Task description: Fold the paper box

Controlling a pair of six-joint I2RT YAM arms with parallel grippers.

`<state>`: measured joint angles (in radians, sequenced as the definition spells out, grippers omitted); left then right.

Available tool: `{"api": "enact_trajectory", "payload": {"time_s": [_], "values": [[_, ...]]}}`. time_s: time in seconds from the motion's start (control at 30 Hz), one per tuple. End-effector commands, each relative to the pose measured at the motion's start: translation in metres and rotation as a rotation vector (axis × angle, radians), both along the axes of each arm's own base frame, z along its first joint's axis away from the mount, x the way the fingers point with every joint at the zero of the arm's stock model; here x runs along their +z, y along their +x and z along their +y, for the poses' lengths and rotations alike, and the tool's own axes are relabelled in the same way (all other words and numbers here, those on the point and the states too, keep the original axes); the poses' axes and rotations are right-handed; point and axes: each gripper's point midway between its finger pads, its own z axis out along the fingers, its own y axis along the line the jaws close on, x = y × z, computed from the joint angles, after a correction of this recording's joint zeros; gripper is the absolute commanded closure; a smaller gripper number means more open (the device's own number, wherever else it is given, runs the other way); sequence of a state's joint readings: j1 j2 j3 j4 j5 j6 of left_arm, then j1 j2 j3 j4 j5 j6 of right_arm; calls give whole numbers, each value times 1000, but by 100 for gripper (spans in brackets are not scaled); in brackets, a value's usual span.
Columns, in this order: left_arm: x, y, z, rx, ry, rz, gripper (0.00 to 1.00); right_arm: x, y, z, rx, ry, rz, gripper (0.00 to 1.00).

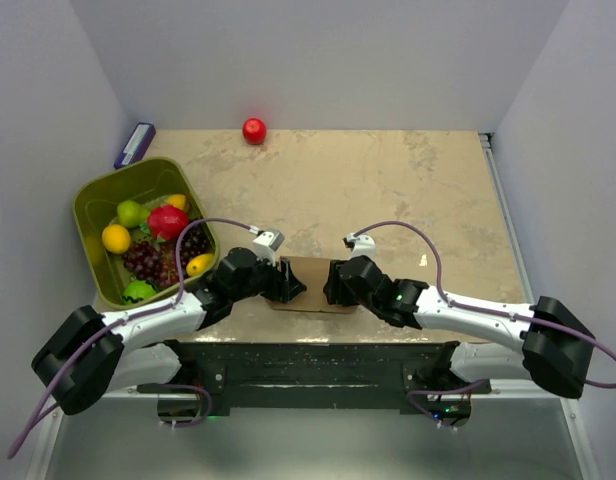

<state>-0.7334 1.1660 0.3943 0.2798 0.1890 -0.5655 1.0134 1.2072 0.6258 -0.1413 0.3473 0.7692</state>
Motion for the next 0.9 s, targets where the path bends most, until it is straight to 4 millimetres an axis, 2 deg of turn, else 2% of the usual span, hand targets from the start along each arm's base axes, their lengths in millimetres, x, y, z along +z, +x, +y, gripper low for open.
{"api": "enact_trajectory", "payload": {"time_s": [0.0, 0.1, 0.2, 0.33, 0.47, 0.57, 0.63, 0.7, 0.77, 0.8, 0.87], "values": [[27, 10, -8, -3, -54, -59, 40, 23, 8, 9, -12, 61, -38, 47], [36, 13, -7, 10, -62, -86, 39, 26, 10, 4, -22, 46, -56, 47], [28, 13, -6, 11, -41, -75, 39, 22, 11, 3, -27, 31, -55, 46], [8, 8, -4, 4, -18, -35, 39, 6, 11, 0, -35, 1, -37, 46], [-2, 6, -2, 7, -5, -17, 39, -11, 9, -3, -36, -26, -2, 46], [-9, 4, 1, 7, 8, -5, 39, -17, 7, -4, -38, -32, 12, 46], [-10, 3, 1, 8, 12, -4, 39, -16, 7, -4, -36, -30, 13, 46], [-7, 5, 1, 7, 14, -9, 39, -7, 9, -1, -32, -9, 1, 45], [6, 9, -3, 4, -2, -36, 38, 2, 12, -3, -29, -13, -11, 44], [10, 11, -4, 4, -3, -44, 36, 17, 17, 0, -31, 10, -33, 42], [29, 19, -8, 8, -16, -87, 33, 29, 25, -6, -34, 9, -51, 40]]}}
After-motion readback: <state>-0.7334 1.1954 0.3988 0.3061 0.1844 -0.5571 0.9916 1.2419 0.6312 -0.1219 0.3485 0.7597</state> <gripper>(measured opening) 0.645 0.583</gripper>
